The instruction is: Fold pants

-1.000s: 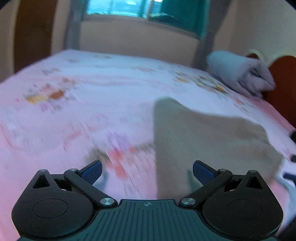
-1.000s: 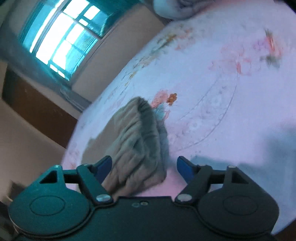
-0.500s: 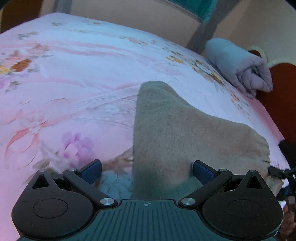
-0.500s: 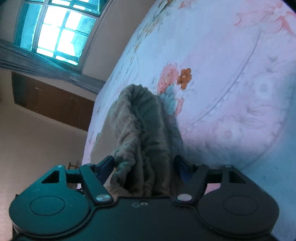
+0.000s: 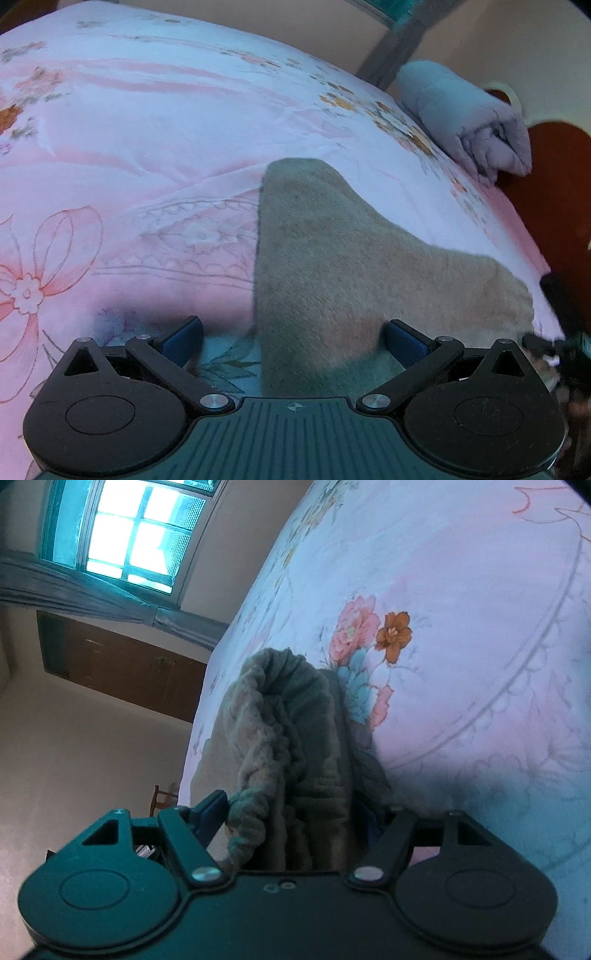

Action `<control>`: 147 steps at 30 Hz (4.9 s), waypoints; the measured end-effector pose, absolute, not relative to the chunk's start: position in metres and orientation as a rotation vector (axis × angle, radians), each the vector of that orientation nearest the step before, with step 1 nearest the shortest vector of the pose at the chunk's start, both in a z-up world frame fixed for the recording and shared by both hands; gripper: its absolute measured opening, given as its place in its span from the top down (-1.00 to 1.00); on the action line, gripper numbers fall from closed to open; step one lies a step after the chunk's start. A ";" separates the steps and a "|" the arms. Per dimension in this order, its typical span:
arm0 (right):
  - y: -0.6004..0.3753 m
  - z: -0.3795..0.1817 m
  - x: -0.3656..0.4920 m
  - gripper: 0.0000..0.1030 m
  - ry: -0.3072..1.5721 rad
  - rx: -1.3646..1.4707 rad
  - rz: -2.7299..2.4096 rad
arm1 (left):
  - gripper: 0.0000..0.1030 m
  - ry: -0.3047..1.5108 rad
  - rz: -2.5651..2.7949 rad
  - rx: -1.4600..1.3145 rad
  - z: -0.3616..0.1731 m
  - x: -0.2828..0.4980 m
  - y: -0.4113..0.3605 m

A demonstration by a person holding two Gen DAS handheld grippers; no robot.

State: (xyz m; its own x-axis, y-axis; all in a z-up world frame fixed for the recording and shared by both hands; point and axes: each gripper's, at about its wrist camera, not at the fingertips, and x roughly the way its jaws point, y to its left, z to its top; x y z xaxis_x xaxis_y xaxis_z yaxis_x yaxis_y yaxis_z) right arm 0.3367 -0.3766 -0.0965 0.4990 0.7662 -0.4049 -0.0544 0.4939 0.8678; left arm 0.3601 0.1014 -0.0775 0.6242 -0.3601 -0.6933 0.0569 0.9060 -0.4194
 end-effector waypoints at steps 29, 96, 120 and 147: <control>-0.338 -0.023 0.330 0.23 0.888 0.696 0.708 | 0.53 0.799 -0.407 -0.365 -0.032 0.334 0.087; -0.260 0.024 0.405 -0.56 0.673 0.269 0.454 | -1.00 0.584 0.194 -0.154 -0.025 0.307 0.227; -0.243 0.034 0.081 -0.89 0.294 -0.012 0.426 | -1.00 0.353 0.151 -0.084 0.001 0.037 0.055; -0.225 0.013 0.071 -0.89 0.382 -0.037 0.418 | -1.00 0.340 0.105 -0.080 -0.006 0.019 0.038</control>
